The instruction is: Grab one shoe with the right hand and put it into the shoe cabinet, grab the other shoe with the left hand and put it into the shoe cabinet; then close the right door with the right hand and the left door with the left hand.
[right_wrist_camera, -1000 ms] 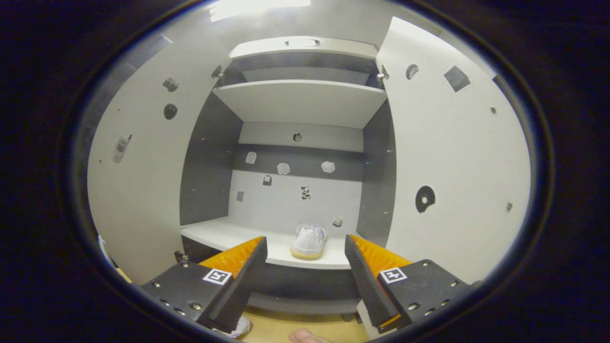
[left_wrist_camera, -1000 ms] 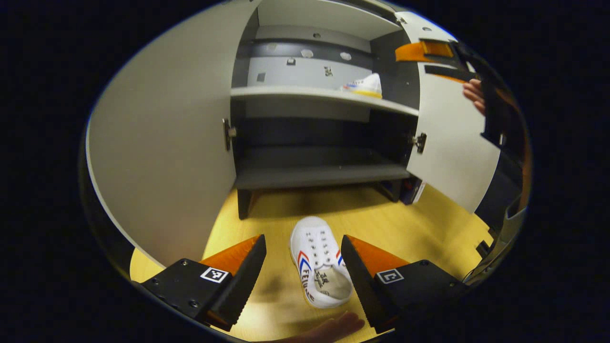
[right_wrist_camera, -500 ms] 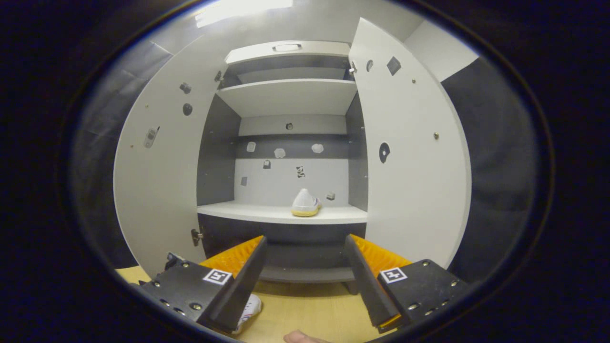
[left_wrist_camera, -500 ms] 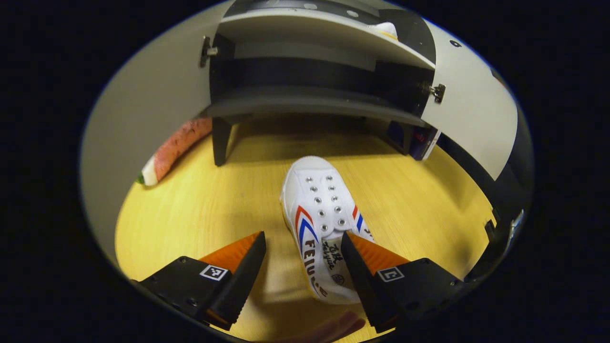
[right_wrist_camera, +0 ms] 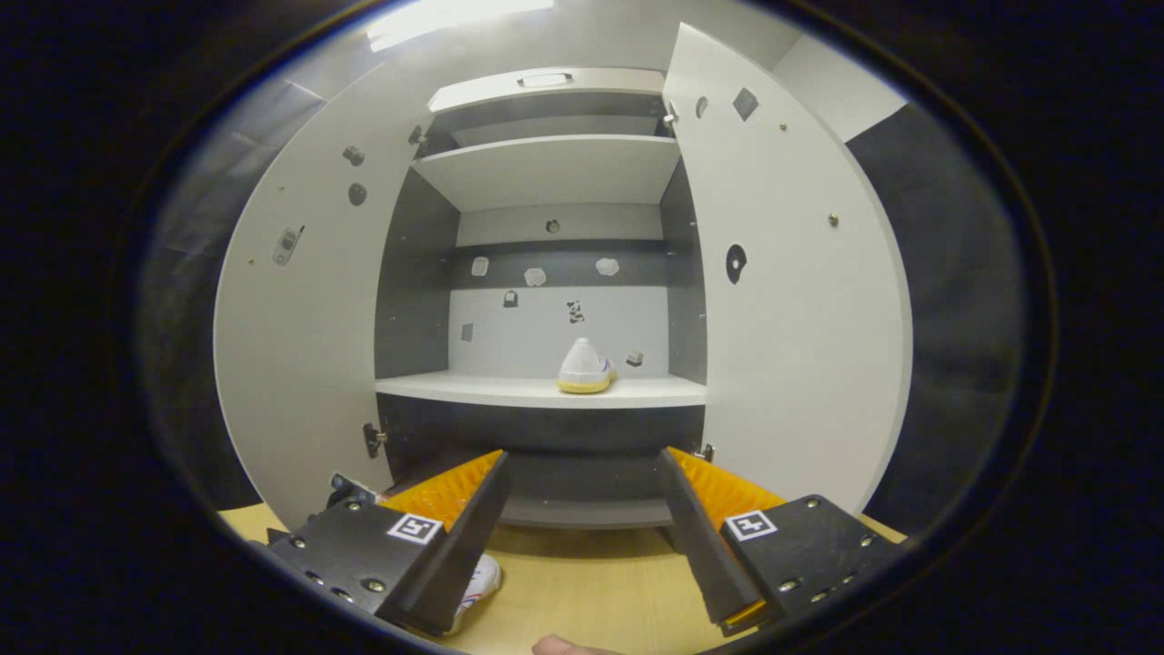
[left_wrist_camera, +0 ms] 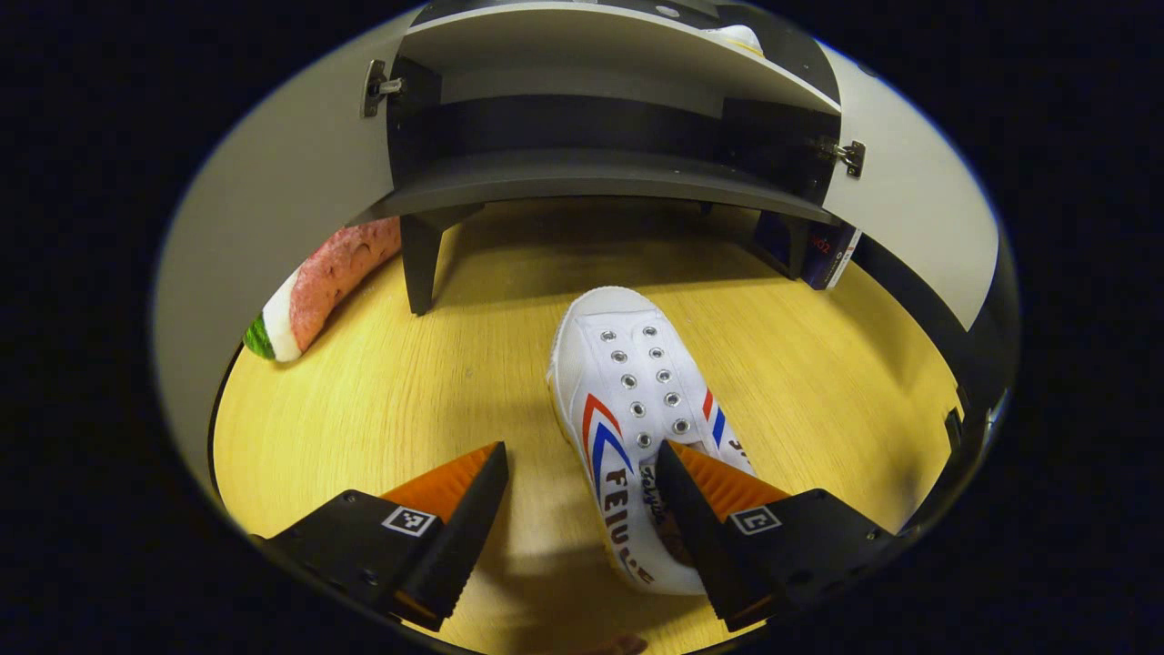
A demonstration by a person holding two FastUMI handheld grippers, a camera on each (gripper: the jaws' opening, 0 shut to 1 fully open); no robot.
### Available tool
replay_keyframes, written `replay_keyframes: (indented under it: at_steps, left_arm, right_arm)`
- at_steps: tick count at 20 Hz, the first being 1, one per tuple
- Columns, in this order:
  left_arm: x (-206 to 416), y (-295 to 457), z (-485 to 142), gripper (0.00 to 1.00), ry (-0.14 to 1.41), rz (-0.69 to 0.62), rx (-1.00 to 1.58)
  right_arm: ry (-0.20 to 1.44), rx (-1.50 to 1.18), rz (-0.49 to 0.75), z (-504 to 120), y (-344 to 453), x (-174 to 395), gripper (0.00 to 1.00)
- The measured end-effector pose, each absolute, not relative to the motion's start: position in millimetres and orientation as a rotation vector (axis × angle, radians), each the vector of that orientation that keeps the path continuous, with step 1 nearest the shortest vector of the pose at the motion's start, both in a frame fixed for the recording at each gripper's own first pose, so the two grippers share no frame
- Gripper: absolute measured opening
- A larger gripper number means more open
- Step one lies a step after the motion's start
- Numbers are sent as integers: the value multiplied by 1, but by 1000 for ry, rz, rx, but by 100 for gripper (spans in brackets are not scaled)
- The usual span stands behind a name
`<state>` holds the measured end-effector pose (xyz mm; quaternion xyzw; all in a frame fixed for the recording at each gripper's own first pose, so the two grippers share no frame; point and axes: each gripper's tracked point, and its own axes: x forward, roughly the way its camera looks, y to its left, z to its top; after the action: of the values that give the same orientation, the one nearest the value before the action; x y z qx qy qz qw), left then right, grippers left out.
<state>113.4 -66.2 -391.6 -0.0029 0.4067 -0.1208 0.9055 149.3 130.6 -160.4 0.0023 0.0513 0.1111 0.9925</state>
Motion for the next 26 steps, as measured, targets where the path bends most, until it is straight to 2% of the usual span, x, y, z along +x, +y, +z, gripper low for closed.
replay_keyframes:
  at_steps: [1, 4, 5, 6, 8, 13, 26]
  left_arm:
    - [114, -80, -392, 100, 842, -300, -38]
    - [110, -81, -393, 41, 849, -315, 3]
    - [110, -79, -391, 38, 847, -304, 4]
    - [112, -77, -389, 29, 838, -285, -4]
    - [110, -76, -385, 7, 844, -278, -9]
    - [93, -79, -358, 2, 826, -320, -4]
    - [130, -100, -169, 2, 398, -323, 8]
  right_arm:
    - [110, 1, 228, -164, 134, 149, 97]
    - [122, -16, 234, -169, 136, 147, 97]
    - [123, -19, 232, -170, 136, 146, 97]
    - [123, -19, 233, -170, 135, 145, 97]
    - [124, -14, 221, -169, 129, 143, 97]
    - [112, 5, 188, -163, 112, 140, 97]
    - [67, 15, 165, -149, 94, 123, 97]
